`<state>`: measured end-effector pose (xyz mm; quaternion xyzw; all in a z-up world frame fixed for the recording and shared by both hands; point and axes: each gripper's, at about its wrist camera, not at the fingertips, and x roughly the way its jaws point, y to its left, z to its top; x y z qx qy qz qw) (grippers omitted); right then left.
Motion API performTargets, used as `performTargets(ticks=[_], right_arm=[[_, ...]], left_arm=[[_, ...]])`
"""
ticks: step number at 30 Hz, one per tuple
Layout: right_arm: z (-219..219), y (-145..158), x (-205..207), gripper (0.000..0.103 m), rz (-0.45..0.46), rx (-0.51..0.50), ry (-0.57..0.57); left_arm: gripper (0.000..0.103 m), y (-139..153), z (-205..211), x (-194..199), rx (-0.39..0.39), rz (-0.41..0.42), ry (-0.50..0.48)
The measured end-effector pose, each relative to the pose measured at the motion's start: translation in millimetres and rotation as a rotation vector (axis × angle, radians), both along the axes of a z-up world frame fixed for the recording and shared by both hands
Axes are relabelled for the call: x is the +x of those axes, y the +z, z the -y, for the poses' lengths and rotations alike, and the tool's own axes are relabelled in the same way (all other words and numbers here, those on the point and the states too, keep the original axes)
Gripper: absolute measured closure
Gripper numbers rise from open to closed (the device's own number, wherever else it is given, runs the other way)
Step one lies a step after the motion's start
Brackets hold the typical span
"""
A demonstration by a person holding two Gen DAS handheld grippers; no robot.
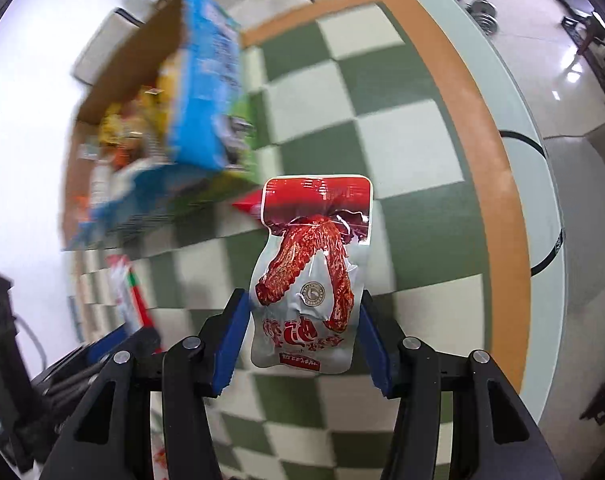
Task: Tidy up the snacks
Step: 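Carry both packs over the box and open both tools to drop them inside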
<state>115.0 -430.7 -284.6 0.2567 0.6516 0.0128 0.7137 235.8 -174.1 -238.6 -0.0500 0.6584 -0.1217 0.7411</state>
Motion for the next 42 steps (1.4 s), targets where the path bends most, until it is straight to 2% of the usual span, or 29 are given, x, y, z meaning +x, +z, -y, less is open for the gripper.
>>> performTargets(ticks=[3, 7, 10, 13, 19, 25, 30, 38, 42], right_arm=[[-7, 31, -4, 0.047, 0.058, 0.051, 0.004], [-23, 74, 7, 0.047, 0.134, 0.102, 0.022], [-37, 95, 37, 0.047, 0.178, 0.103, 0.044], [-56, 102, 73, 0.047, 0.192, 0.097, 0.061], [-78, 86, 137, 0.047, 0.156, 0.051, 0.079], [-94, 61, 175, 0.047, 0.101, -0.034, 0.117], [-100, 35, 191, 0.047, 0.060, -0.071, 0.114], [-107, 13, 209, 0.047, 0.023, -0.109, 0.115], [-111, 8, 215, 0.046, 0.013, -0.148, 0.129]], left_arm=[[0.055, 29, -11, 13, -0.037, 0.025, 0.001], [0.054, 53, -18, 45, -0.034, 0.069, -0.005], [0.054, 64, -27, 83, -0.012, 0.102, 0.015], [0.054, 69, -40, 115, 0.002, 0.107, 0.033], [0.054, 62, -72, 181, 0.051, 0.107, 0.063], [0.054, 39, -94, 226, 0.099, 0.061, 0.072], [0.054, 18, -100, 249, 0.139, 0.015, 0.067], [0.053, -9, -105, 266, 0.194, -0.040, 0.069], [0.053, -17, -109, 268, 0.187, -0.062, 0.079]])
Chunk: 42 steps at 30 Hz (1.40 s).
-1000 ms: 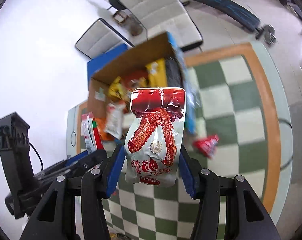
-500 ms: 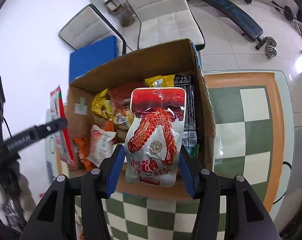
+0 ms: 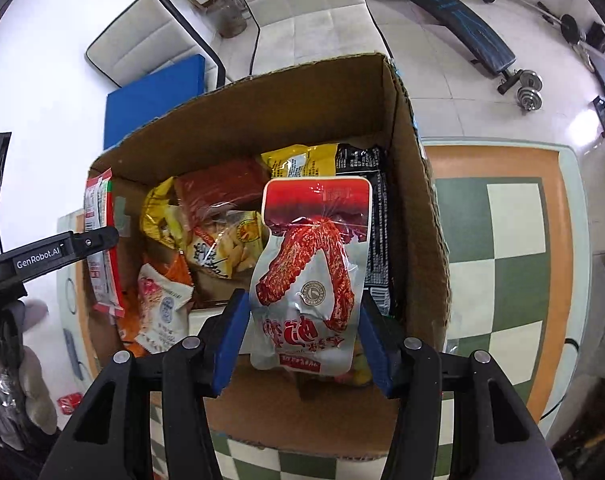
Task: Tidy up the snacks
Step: 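Carry both packs over the box and open both tools to drop them inside, then grasp the red triangle snack pack on the table with the right tool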
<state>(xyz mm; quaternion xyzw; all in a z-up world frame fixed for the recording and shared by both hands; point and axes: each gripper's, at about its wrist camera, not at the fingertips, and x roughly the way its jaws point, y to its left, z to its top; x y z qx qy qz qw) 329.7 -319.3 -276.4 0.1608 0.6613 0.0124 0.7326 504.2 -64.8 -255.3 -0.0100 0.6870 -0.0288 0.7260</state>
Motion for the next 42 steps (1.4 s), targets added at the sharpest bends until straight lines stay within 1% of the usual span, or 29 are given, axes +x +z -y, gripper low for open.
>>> performTargets(ticks=[1, 2, 3, 4, 5, 6, 10, 12, 16, 20, 24, 30, 32, 38, 42], right_arm=[[-1, -1, 1, 0.044, -0.007, -0.008, 0.002], [0, -3, 1, 0.037, -0.013, -0.011, 0.001], [-1, -4, 1, 0.033, -0.017, -0.015, 0.000], [-1, -3, 1, 0.022, -0.015, -0.019, -0.002], [-1, -2, 1, 0.016, -0.012, -0.023, -0.002], [0, -1, 0, 0.016, -0.009, -0.026, -0.005], [0, 1, -3, 0.012, -0.015, -0.010, -0.011], [-2, 4, -4, 0.011, -0.010, -0.020, -0.004], [-6, 15, -9, 0.011, 0.010, -0.026, 0.009], [-9, 27, -18, 0.010, 0.033, -0.029, 0.027], [-6, 40, -32, 0.010, 0.057, -0.019, 0.037], [-2, 60, -60, 0.010, 0.113, -0.042, 0.057], [2, 63, -72, 0.009, 0.123, -0.035, 0.052], [17, 62, -106, 0.009, 0.112, -0.004, 0.020], [33, 51, -127, 0.009, 0.089, 0.005, -0.013]], left_arm=[[0.053, -2, -1, 1, -0.004, -0.009, 0.003], [0.050, -3, -2, 1, -0.011, -0.015, 0.007], [0.040, -3, -4, 1, -0.014, -0.017, 0.011], [0.033, -3, -4, 1, -0.015, -0.012, 0.009], [0.021, 0, -4, 0, -0.021, -0.001, 0.007], [0.017, 1, -5, 0, -0.031, 0.003, 0.005], [0.015, 10, -3, -4, -0.046, 0.014, -0.001], [0.013, 16, -2, -8, -0.061, 0.021, 0.001], [0.013, 26, 2, -21, -0.077, 0.039, -0.012], [0.013, 41, 8, -43, -0.057, 0.102, -0.027], [0.013, 55, 14, -72, -0.058, 0.171, -0.046], [0.013, 67, 28, -117, -0.065, 0.237, -0.075], [0.013, 70, 30, -128, -0.069, 0.248, -0.080], [0.013, 72, 37, -156, -0.093, 0.266, -0.074], [0.013, 70, 41, -165, -0.077, 0.284, -0.071]])
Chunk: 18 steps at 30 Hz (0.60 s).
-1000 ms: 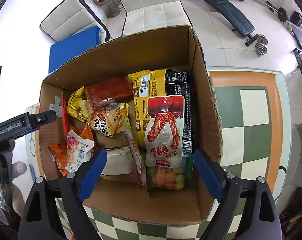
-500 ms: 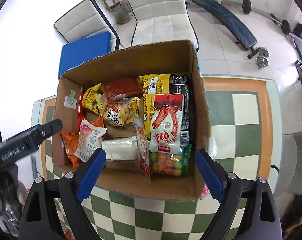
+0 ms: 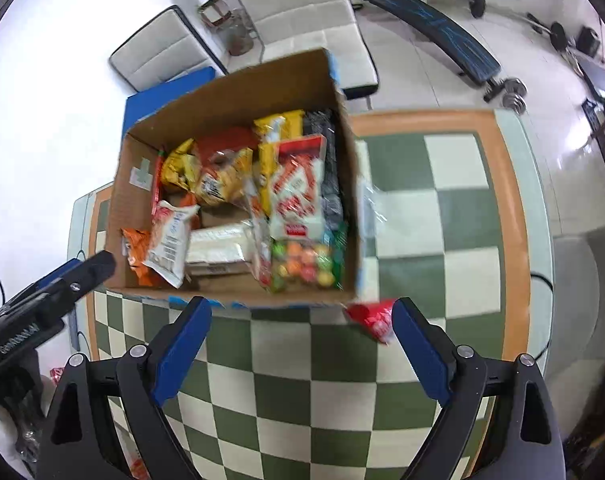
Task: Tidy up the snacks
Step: 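Grasp the red triangle snack pack on the table with the right tool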
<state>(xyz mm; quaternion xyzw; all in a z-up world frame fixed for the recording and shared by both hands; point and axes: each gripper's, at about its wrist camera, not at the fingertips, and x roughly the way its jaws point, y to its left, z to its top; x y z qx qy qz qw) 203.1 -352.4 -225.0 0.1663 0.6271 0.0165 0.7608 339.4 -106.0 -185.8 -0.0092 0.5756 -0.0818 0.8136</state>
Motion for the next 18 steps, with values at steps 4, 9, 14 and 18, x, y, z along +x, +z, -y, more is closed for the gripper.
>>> performTargets(ticks=[4, 9, 14, 18], right_arm=[[16, -20, -13, 0.009, -0.034, -0.005, -0.033], [29, -62, -16, 0.009, -0.094, -0.015, -0.051], [32, -109, -14, 0.009, -0.167, -0.005, -0.050], [31, -132, -12, 0.009, -0.199, -0.018, -0.040]], left_arm=[[0.013, -11, 4, -3, 0.005, 0.010, 0.013], [0.013, -33, 13, -3, 0.061, -0.001, -0.013], [0.013, -54, 17, -2, 0.094, -0.042, -0.019], [0.013, -61, 20, -1, 0.105, -0.052, -0.025]])
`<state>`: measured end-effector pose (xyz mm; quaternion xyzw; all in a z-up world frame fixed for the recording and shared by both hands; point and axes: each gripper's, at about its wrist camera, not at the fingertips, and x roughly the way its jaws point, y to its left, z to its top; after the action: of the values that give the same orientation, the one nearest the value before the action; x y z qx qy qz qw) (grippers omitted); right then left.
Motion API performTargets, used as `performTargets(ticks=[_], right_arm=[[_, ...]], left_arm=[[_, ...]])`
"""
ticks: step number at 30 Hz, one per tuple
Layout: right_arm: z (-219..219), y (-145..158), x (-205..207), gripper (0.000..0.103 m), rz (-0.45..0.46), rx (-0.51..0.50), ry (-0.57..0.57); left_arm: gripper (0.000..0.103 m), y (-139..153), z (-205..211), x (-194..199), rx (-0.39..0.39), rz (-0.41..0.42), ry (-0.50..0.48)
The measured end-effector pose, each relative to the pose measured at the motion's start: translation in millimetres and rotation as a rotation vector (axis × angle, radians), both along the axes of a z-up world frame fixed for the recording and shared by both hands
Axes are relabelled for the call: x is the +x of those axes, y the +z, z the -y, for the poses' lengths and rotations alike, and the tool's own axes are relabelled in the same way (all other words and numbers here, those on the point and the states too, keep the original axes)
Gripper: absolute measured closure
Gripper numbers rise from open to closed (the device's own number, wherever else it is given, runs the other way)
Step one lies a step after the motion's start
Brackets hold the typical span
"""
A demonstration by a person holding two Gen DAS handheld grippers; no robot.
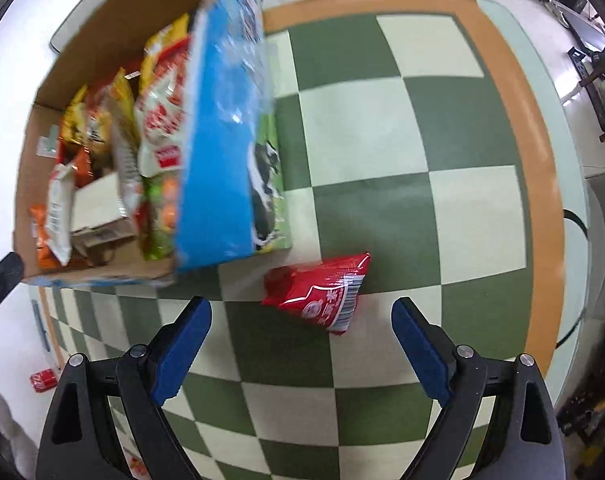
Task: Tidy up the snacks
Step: 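Grasp the red triangle snack pack on the table with the right tool, then carry the red triangle pack into the box and open the right tool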
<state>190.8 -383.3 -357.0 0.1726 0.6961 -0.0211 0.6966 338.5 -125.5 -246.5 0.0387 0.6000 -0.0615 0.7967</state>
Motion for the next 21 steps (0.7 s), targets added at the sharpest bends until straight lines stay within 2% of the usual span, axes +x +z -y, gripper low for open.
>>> performTargets(ticks=[4, 6, 8, 11, 16, 21], right_arm=[[4, -18, 1, 0.010, -0.028, 0.009, -0.020], [5, -24, 1, 0.014, -0.029, 0.009, -0.028], [8, -29, 1, 0.040, -0.035, 0.013, -0.040], [11, -31, -2, 0.049, -0.024, 0.013, -0.048], [11, -27, -10, 0.054, 0.000, 0.021, -0.032], [4, -9, -25, 0.055, 0.036, 0.037, -0.022]], left_arm=[[0.013, -2, 3, 2, 0.010, -0.001, -0.011], [0.013, -3, 5, 3, 0.018, 0.000, -0.017], [0.013, -3, 6, 3, 0.025, 0.000, -0.022], [0.013, -3, 5, 3, 0.022, -0.001, -0.024], [0.013, 6, 0, -1, 0.018, 0.038, -0.014], [0.013, 29, -14, -11, -0.021, 0.125, 0.003]])
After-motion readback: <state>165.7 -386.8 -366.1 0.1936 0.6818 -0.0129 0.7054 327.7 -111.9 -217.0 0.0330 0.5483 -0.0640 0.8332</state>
